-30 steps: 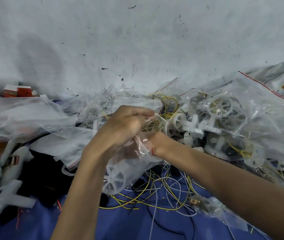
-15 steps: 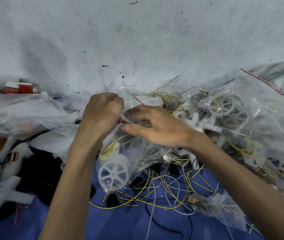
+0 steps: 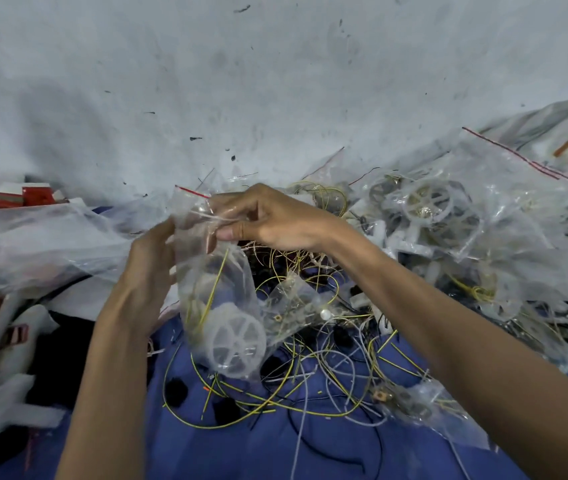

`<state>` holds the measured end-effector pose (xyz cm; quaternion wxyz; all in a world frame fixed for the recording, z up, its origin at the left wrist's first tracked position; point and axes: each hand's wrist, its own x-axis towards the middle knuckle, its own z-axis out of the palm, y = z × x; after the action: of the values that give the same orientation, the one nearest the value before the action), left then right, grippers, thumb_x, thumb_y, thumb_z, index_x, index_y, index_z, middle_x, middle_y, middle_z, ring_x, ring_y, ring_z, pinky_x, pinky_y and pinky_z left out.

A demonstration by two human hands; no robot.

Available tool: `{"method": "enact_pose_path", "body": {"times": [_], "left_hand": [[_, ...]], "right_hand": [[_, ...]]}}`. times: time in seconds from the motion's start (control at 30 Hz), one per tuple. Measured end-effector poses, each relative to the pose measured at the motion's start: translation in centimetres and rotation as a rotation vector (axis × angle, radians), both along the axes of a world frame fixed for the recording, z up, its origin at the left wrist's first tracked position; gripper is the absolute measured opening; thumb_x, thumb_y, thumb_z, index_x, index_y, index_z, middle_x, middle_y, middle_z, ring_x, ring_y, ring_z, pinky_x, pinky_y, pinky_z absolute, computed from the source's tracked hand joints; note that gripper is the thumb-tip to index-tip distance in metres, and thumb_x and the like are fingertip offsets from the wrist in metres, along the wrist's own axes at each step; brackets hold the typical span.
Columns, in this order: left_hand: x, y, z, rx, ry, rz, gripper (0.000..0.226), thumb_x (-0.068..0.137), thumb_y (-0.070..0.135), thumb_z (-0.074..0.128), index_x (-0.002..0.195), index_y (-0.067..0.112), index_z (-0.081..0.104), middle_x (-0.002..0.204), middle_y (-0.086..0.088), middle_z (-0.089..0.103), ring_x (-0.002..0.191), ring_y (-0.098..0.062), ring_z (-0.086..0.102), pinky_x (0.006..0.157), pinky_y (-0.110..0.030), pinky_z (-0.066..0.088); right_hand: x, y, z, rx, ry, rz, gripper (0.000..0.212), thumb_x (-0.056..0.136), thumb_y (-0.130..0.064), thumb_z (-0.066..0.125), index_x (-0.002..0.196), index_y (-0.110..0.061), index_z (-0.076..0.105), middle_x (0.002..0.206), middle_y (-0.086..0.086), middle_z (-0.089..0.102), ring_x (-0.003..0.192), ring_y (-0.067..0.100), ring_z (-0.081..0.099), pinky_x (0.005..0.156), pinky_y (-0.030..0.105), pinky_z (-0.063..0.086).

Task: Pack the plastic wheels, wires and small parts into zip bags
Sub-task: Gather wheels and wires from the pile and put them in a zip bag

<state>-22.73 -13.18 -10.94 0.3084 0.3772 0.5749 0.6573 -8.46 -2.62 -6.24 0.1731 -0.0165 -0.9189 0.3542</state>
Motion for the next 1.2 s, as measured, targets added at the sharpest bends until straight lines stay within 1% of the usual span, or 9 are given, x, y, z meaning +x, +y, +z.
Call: {"method": "enact_pose_path", "body": {"times": [0.13,0.27,0.33,0.47,0.67,0.8,0.87,0.97,1.2], "left_hand": [[-0.2,1.1,-0.8,0.204,0.042,0.293,0.025,0.094,0.011,0.05,0.071,0.019,0.052,0.063,0.006,0.054,0.059,-0.005,0.048,0.062,-0.019,0.037],[0.2,0.9,0.1,0.479,0.242,0.362,0.026,0.085,0.003,0.062,0.075,0.024,0.051,0.071,0.012,0.055,0.066,-0.001,0.05,0.067,-0.015,0.041],[0.6,0.5,0.7,0.399,0.473,0.22,0.034,0.08,-0.001,0.067,0.071,0.027,0.051,0.065,0.017,0.057,0.064,0.002,0.052,0.064,-0.01,0.043],[2.6,-0.2,1.3,0.044,0.858,-0.213,0.038,0.072,-0.003,0.073,0.066,0.028,0.052,0.062,0.015,0.057,0.057,0.001,0.051,0.061,-0.013,0.043],[5.0,0.9,0.7,-0.122,0.856,-0.433,0.042,0.076,-0.007,0.059,0.095,0.029,0.051,0.058,0.009,0.047,0.049,-0.006,0.035,0.05,-0.015,0.032],[3.7,0.2,1.2,-0.154,0.956,-0.359,0.069,0.078,0.002,0.054,0.123,0.053,0.044,0.065,0.005,0.047,0.045,-0.003,0.035,0.045,-0.014,0.031],[3.6,0.0,1.5,-0.152,1.014,-0.347,0.067,0.078,0.001,0.054,0.121,0.053,0.049,0.057,0.016,0.04,0.046,-0.004,0.036,0.046,-0.014,0.032],[3.7,0.0,1.6,-0.168,1.047,-0.336,0.057,0.078,-0.005,0.056,0.111,0.041,0.058,0.048,0.014,0.04,0.046,-0.004,0.037,0.049,-0.012,0.033],[3.1,0.0,1.3,-0.238,1.01,-0.341,0.044,0.078,0.0,0.056,0.103,0.035,0.061,0.047,0.017,0.044,0.045,-0.002,0.041,0.05,-0.015,0.032]], "right_hand": [[1.1,1.9,0.1,-0.015,0.037,-0.081,0.025,0.086,-0.001,0.06,0.09,-0.024,0.069,0.122,0.0,0.06,0.102,-0.004,0.055,0.085,0.004,0.039],[2.9,5.5,-1.2,0.495,0.183,-0.402,0.018,0.083,0.002,0.062,0.085,-0.01,0.075,0.129,0.001,0.056,0.11,0.017,0.048,0.09,0.014,0.037],[4.5,7.0,-2.5,0.467,0.159,-0.485,0.024,0.083,0.008,0.057,0.087,-0.008,0.074,0.132,0.002,0.053,0.116,0.016,0.045,0.096,0.018,0.037],[8.9,8.1,-5.6,-0.051,0.105,-0.556,0.025,0.086,0.011,0.052,0.092,-0.006,0.069,0.116,-0.002,0.063,0.105,0.018,0.06,0.088,0.022,0.052],[13.1,6.0,-10.0,0.163,0.017,-0.648,0.044,0.08,-0.005,0.069,0.113,-0.016,0.044,0.087,-0.008,0.064,0.073,0.005,0.063,0.065,0.027,0.052],[13.9,3.8,-14.0,0.566,-0.427,-0.737,0.071,0.075,-0.051,0.066,0.131,-0.027,0.03,0.123,-0.007,0.039,0.116,0.013,0.038,0.095,0.038,0.042],[13.9,3.2,-15.0,0.818,-0.513,-0.731,0.05,0.078,-0.052,0.058,0.121,-0.027,0.048,0.132,-0.003,0.026,0.123,0.019,0.023,0.097,0.041,0.037],[14.5,3.6,-14.3,0.786,-0.494,-0.865,0.021,0.081,-0.03,0.052,0.097,-0.021,0.063,0.123,-0.001,0.031,0.115,0.02,0.03,0.088,0.038,0.043],[18.0,6.3,-11.7,0.499,-0.334,-0.965,0.014,0.083,-0.019,0.058,0.086,-0.012,0.069,0.097,-0.002,0.047,0.106,0.022,0.049,0.081,0.024,0.038]]}}
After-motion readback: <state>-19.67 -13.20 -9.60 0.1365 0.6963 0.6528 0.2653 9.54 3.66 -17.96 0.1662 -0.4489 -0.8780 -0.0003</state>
